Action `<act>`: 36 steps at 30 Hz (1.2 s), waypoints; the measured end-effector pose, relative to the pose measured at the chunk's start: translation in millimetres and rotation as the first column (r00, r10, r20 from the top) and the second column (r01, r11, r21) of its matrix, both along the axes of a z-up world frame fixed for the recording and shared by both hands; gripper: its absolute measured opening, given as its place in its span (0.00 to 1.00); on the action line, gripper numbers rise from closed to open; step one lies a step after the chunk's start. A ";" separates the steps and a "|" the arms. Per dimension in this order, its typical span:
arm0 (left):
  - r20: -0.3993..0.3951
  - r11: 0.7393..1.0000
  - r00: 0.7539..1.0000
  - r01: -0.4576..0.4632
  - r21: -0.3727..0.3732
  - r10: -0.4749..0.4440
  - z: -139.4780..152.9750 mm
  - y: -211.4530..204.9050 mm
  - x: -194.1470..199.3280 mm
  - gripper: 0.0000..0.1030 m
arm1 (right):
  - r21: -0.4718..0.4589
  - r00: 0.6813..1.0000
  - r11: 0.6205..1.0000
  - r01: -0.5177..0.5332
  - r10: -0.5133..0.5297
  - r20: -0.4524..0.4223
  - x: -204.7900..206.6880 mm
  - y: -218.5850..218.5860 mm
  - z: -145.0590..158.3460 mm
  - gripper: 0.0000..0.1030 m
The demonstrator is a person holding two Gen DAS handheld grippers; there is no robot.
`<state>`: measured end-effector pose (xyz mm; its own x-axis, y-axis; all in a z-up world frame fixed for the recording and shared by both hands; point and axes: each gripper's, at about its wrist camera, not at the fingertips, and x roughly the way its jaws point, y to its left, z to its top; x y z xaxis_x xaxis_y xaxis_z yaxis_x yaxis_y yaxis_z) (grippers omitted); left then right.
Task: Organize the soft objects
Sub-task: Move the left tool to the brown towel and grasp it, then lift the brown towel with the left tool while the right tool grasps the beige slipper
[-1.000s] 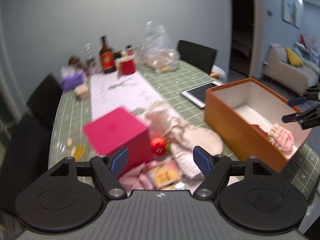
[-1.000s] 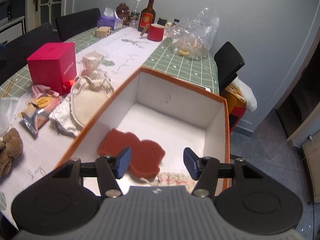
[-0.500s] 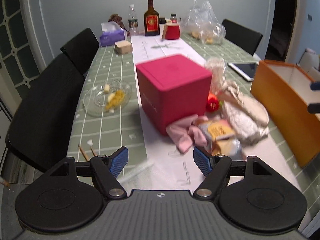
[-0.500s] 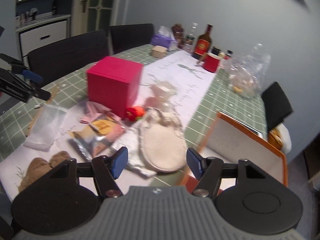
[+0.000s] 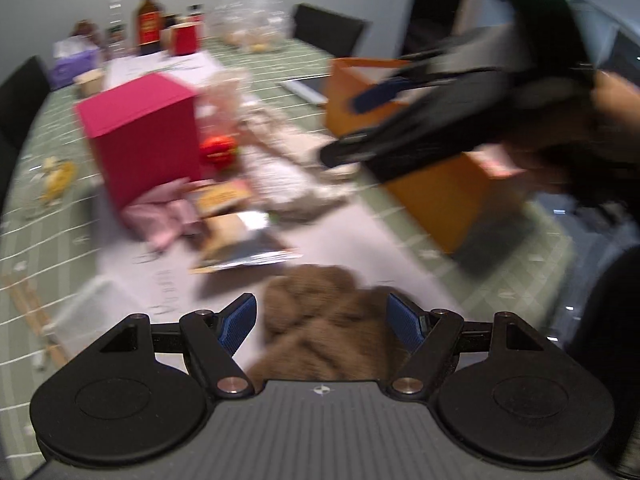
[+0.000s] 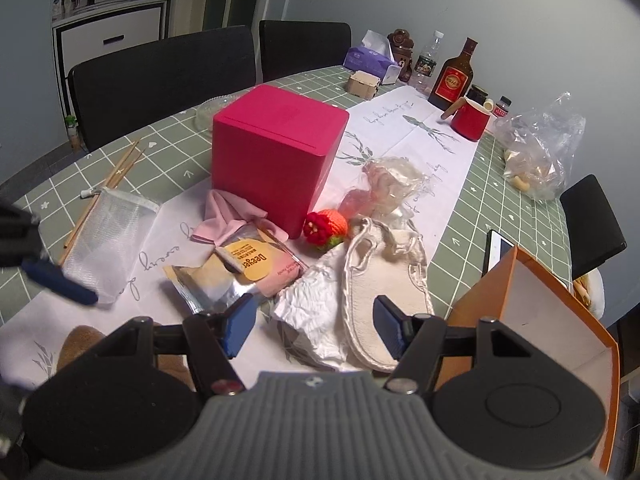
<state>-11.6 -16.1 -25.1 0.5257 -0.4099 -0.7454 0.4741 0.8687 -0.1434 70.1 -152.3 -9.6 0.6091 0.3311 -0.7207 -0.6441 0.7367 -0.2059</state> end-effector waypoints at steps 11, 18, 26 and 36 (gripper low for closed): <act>0.064 0.990 0.998 0.013 0.141 -0.022 -30.2 -41.6 -35.3 0.86 | -0.017 0.999 0.999 0.027 -0.027 -0.019 7.6 -2.3 -6.9 0.63; 0.129 0.949 0.986 0.062 0.310 -0.106 -58.0 -61.0 -39.5 1.00 | -0.013 1.000 1.000 0.022 -0.022 -0.020 7.7 1.2 -6.5 0.63; 0.049 0.964 0.999 -0.003 0.267 -0.010 -55.5 -40.5 -16.7 0.78 | -0.023 0.999 0.999 0.036 -0.036 -0.028 10.4 -4.3 -9.1 0.63; 0.014 0.975 1.000 0.006 0.222 -0.009 -38.2 -27.8 -7.7 0.58 | -0.039 0.997 0.997 0.067 -0.068 -0.037 16.5 -9.3 -14.3 0.62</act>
<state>-19.2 -43.9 -63.3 0.5350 -0.2394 -0.8103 0.4814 0.8745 0.0595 86.6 -161.6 -23.9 0.6009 0.2621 -0.7551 -0.6011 0.7709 -0.2108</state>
